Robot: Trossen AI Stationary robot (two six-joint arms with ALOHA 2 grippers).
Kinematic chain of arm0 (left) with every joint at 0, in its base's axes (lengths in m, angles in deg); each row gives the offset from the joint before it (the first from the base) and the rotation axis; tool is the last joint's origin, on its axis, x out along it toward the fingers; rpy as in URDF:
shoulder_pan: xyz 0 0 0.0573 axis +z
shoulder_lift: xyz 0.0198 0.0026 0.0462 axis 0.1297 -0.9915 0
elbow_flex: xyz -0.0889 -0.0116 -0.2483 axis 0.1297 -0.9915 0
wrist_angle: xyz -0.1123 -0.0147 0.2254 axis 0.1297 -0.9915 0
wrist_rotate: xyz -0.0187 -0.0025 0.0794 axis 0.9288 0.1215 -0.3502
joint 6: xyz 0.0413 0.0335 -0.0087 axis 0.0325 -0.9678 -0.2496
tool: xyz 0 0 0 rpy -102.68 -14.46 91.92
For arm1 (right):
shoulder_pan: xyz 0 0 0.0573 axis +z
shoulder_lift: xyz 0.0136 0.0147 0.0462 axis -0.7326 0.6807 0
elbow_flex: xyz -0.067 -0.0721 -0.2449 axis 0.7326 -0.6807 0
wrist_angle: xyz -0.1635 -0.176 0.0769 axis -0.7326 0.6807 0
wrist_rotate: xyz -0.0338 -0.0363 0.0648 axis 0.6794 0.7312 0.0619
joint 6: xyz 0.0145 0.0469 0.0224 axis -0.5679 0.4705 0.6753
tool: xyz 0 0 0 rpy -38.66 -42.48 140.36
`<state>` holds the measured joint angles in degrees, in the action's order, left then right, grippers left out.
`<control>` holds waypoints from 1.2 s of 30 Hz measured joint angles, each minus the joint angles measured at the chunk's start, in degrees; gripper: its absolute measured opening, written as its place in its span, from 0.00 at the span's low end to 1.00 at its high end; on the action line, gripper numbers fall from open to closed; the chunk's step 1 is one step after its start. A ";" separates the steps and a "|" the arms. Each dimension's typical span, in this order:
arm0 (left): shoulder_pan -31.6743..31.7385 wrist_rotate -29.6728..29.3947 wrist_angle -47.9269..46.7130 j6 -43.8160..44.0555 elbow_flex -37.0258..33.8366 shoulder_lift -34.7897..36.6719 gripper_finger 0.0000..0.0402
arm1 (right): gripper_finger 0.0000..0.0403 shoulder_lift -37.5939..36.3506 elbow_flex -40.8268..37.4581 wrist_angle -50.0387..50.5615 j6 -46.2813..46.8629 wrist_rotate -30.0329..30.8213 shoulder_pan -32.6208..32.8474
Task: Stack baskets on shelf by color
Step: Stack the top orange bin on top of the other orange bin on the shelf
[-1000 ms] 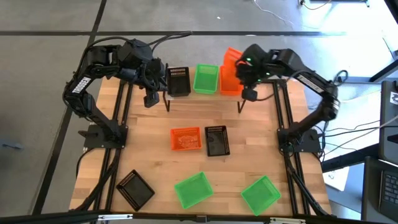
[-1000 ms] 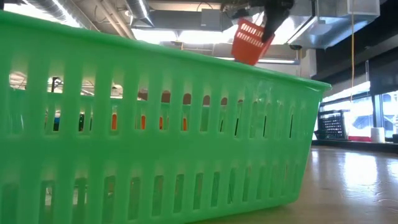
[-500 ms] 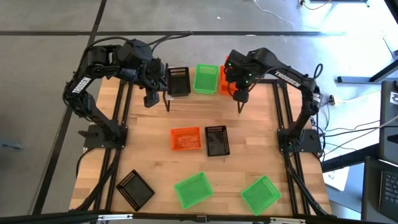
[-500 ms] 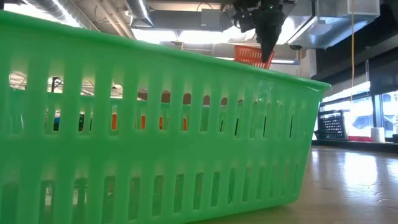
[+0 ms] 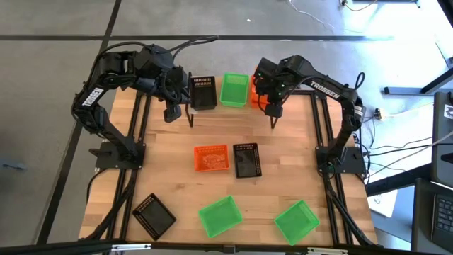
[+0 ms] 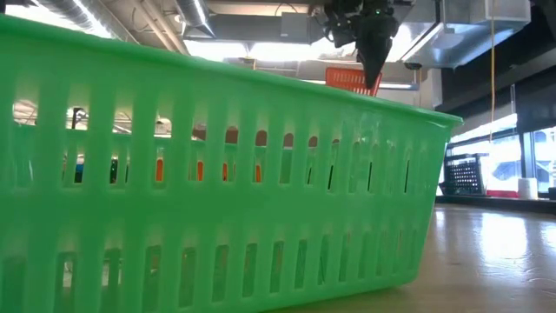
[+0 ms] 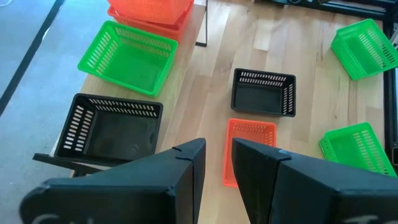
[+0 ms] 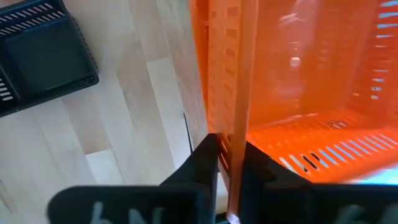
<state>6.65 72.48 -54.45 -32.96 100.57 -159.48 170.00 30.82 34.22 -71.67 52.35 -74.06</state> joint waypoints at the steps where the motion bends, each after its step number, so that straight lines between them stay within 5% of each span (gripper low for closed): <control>1: 0.00 0.01 0.01 0.00 0.00 0.00 0.17 | 0.10 0.00 0.00 -0.01 -0.09 0.00 0.00; 11: 0.00 0.02 -0.02 0.00 0.00 0.00 0.17 | 0.24 0.00 0.00 0.18 -0.19 2.46 0.16; 25: 0.00 0.02 -0.04 0.04 0.00 0.00 0.17 | 0.24 -1.62 5.88 0.75 0.20 2.76 1.03; 36: 0.00 0.02 -0.12 0.04 0.01 0.00 0.17 | 0.19 -1.62 5.13 -5.12 1.71 -4.13 1.14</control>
<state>6.65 72.50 -54.58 -32.91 100.58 -159.48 168.39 35.95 29.11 -69.96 48.22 -72.93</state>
